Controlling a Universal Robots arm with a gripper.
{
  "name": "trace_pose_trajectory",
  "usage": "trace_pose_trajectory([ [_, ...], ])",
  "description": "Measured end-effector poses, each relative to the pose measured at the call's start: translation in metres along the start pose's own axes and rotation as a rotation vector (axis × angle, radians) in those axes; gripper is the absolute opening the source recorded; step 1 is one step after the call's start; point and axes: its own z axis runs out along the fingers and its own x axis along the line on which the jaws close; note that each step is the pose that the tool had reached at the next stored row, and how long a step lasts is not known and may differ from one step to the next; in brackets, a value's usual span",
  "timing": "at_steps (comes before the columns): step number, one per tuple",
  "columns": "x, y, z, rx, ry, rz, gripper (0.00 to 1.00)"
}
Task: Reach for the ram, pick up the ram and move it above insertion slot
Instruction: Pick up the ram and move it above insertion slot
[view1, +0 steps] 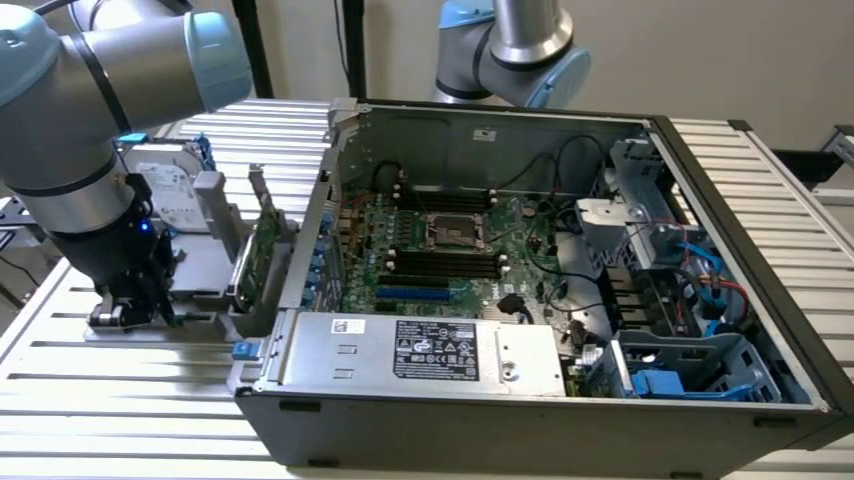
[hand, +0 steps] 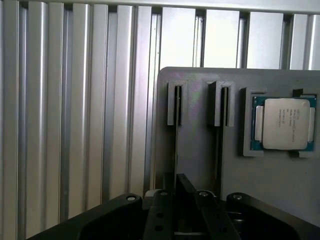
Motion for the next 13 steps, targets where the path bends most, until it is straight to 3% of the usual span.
trace_pose_trajectory([
  [2, 0.0, -0.0001, -0.0013, 0.0, -0.0017, 0.0, 0.16],
  [7, 0.0, 0.0004, -0.0154, -0.004, -0.0024, 0.0, 0.16],
  [10, 0.0, 0.0004, -0.0166, -0.0042, -0.0035, 0.0, 0.16],
  [13, 0.0, 0.0004, -0.0166, -0.0042, -0.0105, -0.002, 0.16],
])
